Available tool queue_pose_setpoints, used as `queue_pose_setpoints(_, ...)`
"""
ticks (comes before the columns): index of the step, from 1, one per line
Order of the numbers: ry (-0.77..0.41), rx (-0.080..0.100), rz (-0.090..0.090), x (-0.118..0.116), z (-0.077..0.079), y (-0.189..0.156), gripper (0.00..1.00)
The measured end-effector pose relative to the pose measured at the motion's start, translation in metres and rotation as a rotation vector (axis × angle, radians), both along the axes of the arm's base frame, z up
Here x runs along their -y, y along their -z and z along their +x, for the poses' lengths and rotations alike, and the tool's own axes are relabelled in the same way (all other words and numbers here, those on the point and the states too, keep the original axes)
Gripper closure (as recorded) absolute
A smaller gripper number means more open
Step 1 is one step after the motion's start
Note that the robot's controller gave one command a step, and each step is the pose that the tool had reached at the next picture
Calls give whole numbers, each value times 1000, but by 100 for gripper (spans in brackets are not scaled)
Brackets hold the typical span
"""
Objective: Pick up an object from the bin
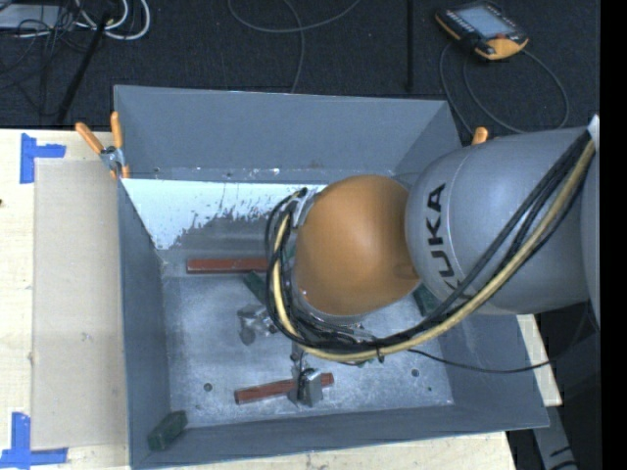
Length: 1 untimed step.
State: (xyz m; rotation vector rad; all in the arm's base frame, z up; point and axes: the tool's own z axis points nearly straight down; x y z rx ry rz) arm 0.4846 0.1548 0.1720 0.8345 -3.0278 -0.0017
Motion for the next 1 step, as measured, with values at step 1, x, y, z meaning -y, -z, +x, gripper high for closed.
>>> queue_pose_setpoints(1,1,0,0,0,0,0,0)
